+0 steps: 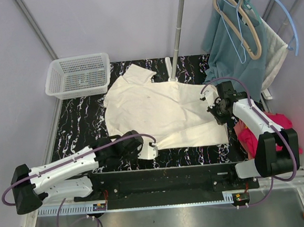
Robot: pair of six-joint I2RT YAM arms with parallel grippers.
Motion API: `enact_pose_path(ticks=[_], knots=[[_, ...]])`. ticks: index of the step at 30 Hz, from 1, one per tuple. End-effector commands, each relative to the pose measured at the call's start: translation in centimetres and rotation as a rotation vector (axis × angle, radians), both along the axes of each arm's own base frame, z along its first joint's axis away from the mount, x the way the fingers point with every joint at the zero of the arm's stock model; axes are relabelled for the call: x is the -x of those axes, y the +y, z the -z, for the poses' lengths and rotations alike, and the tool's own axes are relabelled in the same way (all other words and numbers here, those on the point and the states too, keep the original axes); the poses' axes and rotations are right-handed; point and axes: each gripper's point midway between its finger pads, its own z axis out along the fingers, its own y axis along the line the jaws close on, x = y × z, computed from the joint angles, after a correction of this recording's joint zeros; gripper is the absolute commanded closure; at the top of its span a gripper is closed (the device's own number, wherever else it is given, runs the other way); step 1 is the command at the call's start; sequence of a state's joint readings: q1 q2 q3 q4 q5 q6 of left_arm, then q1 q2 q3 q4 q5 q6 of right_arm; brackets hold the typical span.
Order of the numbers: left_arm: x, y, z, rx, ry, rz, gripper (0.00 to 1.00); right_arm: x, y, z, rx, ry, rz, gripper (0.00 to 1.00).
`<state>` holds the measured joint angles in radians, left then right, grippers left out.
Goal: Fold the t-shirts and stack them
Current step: Fold the tshirt
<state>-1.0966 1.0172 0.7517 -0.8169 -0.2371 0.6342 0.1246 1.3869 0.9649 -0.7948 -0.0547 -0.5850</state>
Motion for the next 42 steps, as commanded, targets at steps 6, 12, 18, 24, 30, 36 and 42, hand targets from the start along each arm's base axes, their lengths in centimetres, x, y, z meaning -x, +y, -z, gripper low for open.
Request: enact_pose_path(ticks=[6, 12, 18, 24, 30, 36, 42], knots=[[-7.0, -3.0, -8.9, 0.023, -0.388, 0.035, 1.0, 0.1, 0.0, -1.2, 0.001, -0.035, 0.008, 1.0], [-10.0, -3.1, -10.9, 0.006, -0.526, 0.047, 1.0, -0.3, -0.6, -1.2, 0.032, -0.047, 0.018, 1.0], [-13.0, -2.1, -10.3, -0.055, -0.554, 0.037, 1.0, -1.4, -1.1, -2.4, 0.065, -0.087, 0.028, 1.0], [-14.8, -1.3, -8.8, -0.12, -0.54, 0.048, 1.0, -2.6, -1.6, -3.9, 0.096, -0.133, 0.031, 1.0], [-16.1, -0.9, -7.7, -0.165, -0.518, 0.05, 1.0, -3.3, -1.8, -4.3, 0.108, -0.142, 0.027, 1.0], [-16.6, -1.3, -6.6, -0.193, -0.489, 0.07, 1.0, -4.3, -1.5, -3.7, 0.102, -0.135, 0.025, 1.0], [-17.8, -1.8, -5.8, -0.211, -0.463, 0.076, 1.0, -5.3, -1.6, -3.2, 0.113, -0.133, 0.031, 1.0]])
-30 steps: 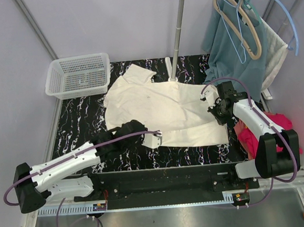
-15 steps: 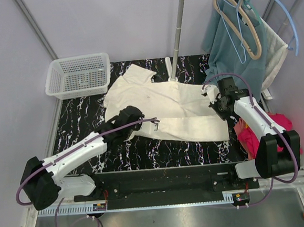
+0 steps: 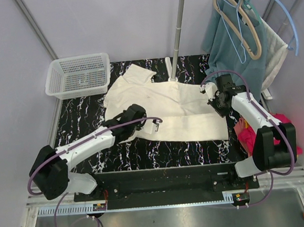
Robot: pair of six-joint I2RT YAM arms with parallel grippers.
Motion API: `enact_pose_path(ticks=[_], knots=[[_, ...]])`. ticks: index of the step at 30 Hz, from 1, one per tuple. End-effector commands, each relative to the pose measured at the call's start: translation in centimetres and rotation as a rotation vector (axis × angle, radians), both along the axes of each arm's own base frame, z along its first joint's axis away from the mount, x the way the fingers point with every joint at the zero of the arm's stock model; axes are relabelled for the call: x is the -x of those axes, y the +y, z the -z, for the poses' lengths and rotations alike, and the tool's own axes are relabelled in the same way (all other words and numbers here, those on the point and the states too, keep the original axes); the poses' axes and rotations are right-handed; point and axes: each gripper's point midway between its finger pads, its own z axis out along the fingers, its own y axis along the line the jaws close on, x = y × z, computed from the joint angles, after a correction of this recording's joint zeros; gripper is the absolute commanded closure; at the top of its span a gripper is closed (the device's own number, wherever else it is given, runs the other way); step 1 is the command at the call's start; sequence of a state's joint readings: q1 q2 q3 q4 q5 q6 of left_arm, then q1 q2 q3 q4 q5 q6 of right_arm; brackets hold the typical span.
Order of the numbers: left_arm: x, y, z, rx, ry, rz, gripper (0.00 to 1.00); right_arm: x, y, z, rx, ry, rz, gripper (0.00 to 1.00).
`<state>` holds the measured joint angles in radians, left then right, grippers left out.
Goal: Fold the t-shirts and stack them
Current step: Fold the tshirt
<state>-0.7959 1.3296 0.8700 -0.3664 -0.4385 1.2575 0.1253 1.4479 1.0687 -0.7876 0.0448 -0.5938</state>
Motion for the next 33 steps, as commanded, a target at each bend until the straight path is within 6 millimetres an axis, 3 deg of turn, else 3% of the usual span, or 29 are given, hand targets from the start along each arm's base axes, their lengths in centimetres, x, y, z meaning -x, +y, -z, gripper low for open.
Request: enact_pose_path(ticks=[1, 8, 14, 17, 19, 20, 23, 24, 25, 27, 28, 29, 30, 31, 33], knots=[[-2.1, -1.5, -1.5, 0.048, -0.034, 0.013, 1.0, -2.4, -0.2, -1.3, 0.029, -0.075, -0.001, 1.0], [-4.7, -2.2, -0.4, 0.031, -0.023, -0.007, 1.0, -2.8, -1.0, -0.7, 0.077, -0.082, 0.012, 0.99], [-6.8, -2.8, 0.4, 0.023, -0.049, -0.012, 0.98, -3.0, -1.1, -0.4, 0.078, -0.084, 0.023, 0.75], [-7.7, -3.4, 0.6, 0.033, -0.073, -0.013, 0.85, -3.0, -1.0, -0.3, 0.071, -0.081, 0.035, 0.57], [-8.6, -3.8, 0.5, 0.056, -0.118, -0.024, 0.74, -2.8, -1.0, -0.2, 0.068, -0.08, 0.038, 0.51], [-8.9, -3.8, 0.2, 0.067, -0.137, -0.032, 0.58, -2.7, -1.0, -0.1, 0.066, -0.078, 0.039, 0.5], [-9.9, -4.1, -1.4, 0.167, -0.205, -0.058, 0.33, -2.3, -1.0, 0.1, 0.063, -0.073, 0.039, 0.49], [-10.2, -3.7, -2.1, 0.2, -0.22, -0.077, 0.17, -2.0, -1.0, 0.3, 0.065, -0.067, 0.041, 0.49], [-10.6, -3.5, -3.8, 0.254, -0.257, -0.091, 0.12, -1.9, -1.1, 0.4, 0.066, -0.064, 0.041, 0.49], [-10.7, -2.2, -4.3, 0.316, -0.219, -0.14, 0.04, -1.5, -1.1, 0.7, 0.068, -0.06, 0.038, 0.48], [-10.7, -1.9, -6.2, 0.366, -0.226, -0.15, 0.02, -1.4, -1.1, 0.8, 0.068, -0.06, 0.04, 0.48], [-10.3, -1.8, -5.8, 0.414, -0.161, -0.154, 0.01, -1.3, -1.1, 0.9, 0.066, -0.058, 0.04, 0.48], [-9.4, 0.2, -4.9, 0.392, -0.077, -0.189, 0.01, -1.2, -1.2, 1.0, 0.067, -0.057, 0.042, 0.48], [-9.0, 0.8, -5.1, 0.401, -0.032, -0.193, 0.01, -1.1, -1.2, 1.0, 0.065, -0.057, 0.041, 0.48], [-7.2, 3.0, -3.2, 0.39, 0.119, -0.203, 0.01, -1.1, -1.1, 1.1, 0.062, -0.058, 0.042, 0.48]])
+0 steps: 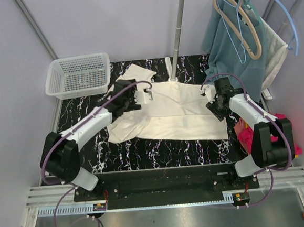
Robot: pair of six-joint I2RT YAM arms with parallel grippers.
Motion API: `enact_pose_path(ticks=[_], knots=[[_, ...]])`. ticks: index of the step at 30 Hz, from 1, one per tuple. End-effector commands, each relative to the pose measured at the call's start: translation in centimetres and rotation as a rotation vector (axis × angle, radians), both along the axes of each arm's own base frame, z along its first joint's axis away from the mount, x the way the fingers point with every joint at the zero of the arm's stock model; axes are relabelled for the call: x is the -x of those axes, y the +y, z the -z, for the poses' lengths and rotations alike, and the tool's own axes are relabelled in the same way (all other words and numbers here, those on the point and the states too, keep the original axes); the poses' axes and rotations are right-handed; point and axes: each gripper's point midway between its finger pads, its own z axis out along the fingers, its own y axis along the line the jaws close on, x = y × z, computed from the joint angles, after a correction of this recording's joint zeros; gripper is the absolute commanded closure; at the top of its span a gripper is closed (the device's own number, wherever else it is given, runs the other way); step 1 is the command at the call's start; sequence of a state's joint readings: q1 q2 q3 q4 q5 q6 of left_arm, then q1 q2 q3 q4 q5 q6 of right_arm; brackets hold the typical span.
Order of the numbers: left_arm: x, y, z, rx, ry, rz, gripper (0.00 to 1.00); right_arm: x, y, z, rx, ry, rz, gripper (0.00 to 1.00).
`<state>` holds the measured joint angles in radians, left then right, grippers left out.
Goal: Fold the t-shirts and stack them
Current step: Fold the tshirt
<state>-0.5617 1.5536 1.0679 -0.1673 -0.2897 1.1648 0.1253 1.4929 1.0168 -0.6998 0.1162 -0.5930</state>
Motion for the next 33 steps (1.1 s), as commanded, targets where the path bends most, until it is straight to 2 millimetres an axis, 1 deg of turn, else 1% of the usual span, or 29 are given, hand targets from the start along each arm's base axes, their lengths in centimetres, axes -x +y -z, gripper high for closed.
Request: enact_pose_path(ticks=[1, 2, 3, 5, 6, 7, 8, 9, 12, 13, 18, 26, 30, 33], knots=[[3.1, 3.0, -0.9, 0.14, 0.215, 0.005, 0.01, -0.5, 0.1, -0.9, -0.006, -0.058, 0.012, 0.48], [3.8, 4.1, 0.0, 0.143, 0.272, 0.014, 0.01, -0.5, 0.2, -0.8, -0.013, -0.055, 0.012, 0.48], [5.3, 5.0, 1.5, 0.12, 0.364, 0.008, 0.02, -0.5, 0.3, -0.7, -0.018, -0.052, 0.014, 0.48], [6.8, 6.3, 3.1, 0.122, 0.474, 0.004, 0.03, -0.4, 0.6, -0.4, -0.03, -0.044, 0.017, 0.49], [8.4, 6.9, 4.5, 0.109, 0.57, -0.006, 0.03, -0.5, 0.6, -0.2, -0.031, -0.042, 0.02, 0.49], [9.3, 6.8, 5.2, 0.13, 0.627, 0.01, 0.04, -0.5, 0.6, -0.1, -0.035, -0.039, 0.021, 0.49], [10.2, 7.4, 5.9, 0.127, 0.678, -0.002, 0.05, -0.5, 0.7, -0.2, -0.038, -0.042, 0.025, 0.5], [10.9, 7.4, 6.9, 0.129, 0.717, 0.0, 0.05, -0.5, 0.8, -0.1, -0.042, -0.039, 0.026, 0.5], [11.9, 6.9, 7.9, 0.15, 0.76, 0.03, 0.09, -0.6, 0.9, -0.2, -0.051, -0.041, 0.031, 0.5], [12.0, 6.4, 8.1, 0.174, 0.772, 0.04, 0.09, -0.6, 0.9, -0.1, -0.052, -0.043, 0.029, 0.5], [11.6, 6.0, 9.1, 0.192, 0.814, 0.025, 0.14, -0.3, 0.7, -0.2, -0.039, -0.041, 0.033, 0.51], [11.5, 6.3, 10.7, 0.163, 0.861, 0.0, 0.2, 0.2, 0.4, -0.2, -0.024, -0.046, 0.031, 0.51], [11.1, 6.5, 10.8, 0.163, 0.86, -0.008, 0.23, 0.2, 0.5, -0.1, -0.035, -0.044, 0.033, 0.51], [10.8, 6.8, 11.0, 0.154, 0.859, -0.017, 0.28, 0.3, 0.6, 0.0, -0.037, -0.039, 0.034, 0.51]])
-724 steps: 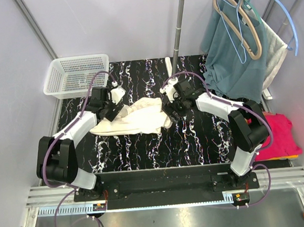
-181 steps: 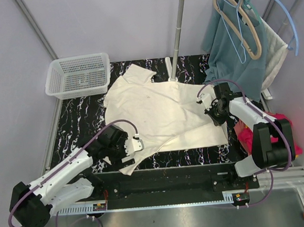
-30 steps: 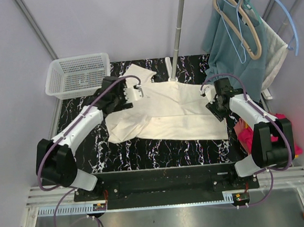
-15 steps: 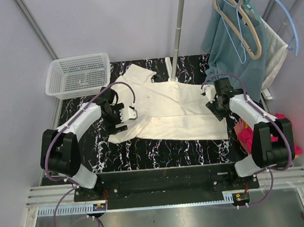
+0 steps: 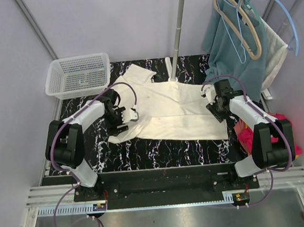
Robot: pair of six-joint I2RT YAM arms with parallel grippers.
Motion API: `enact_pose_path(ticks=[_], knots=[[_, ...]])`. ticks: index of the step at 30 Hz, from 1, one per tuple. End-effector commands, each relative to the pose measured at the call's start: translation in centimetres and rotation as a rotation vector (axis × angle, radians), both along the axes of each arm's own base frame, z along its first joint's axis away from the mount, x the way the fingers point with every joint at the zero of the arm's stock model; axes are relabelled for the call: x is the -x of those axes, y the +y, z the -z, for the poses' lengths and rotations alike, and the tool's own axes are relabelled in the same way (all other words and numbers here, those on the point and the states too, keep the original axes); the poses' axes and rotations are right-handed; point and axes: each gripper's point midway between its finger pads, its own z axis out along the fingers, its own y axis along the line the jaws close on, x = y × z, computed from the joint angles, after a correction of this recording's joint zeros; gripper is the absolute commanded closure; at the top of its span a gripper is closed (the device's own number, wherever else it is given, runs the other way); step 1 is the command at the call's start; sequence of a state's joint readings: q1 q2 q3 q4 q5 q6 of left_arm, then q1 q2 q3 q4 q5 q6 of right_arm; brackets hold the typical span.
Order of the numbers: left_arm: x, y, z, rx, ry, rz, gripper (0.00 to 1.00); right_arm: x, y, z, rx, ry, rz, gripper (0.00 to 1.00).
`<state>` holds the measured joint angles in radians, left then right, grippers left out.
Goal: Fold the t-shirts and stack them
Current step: Fold the tshirt
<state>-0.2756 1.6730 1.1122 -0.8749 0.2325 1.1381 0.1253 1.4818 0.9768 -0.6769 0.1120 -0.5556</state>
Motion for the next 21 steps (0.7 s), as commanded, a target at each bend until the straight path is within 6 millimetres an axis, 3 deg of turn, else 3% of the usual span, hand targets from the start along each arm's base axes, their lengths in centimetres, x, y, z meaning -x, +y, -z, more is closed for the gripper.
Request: enact_pose_path(ticks=[1, 5, 15, 20, 21], knots=[[-1.5, -0.2, -0.9, 0.02, -0.028, -0.011, 0.32, -0.3, 0.5, -0.8, -0.018, -0.042, 0.002, 0.51], [-1.5, -0.1, -0.5, 0.014, -0.016, -0.016, 0.48, 0.0, 0.5, -0.5, -0.021, -0.032, 0.003, 0.52], [-0.8, 0.5, 0.5, -0.003, 0.015, -0.027, 0.54, 0.2, 0.4, -0.1, -0.019, -0.029, 0.009, 0.52], [-0.4, 0.6, 0.9, -0.005, 0.031, -0.033, 0.67, 0.2, 0.5, 0.2, -0.025, -0.024, 0.011, 0.52], [-0.2, 0.6, 1.0, -0.006, 0.036, -0.034, 0.74, 0.3, 0.5, 0.3, -0.025, -0.022, 0.011, 0.52]])
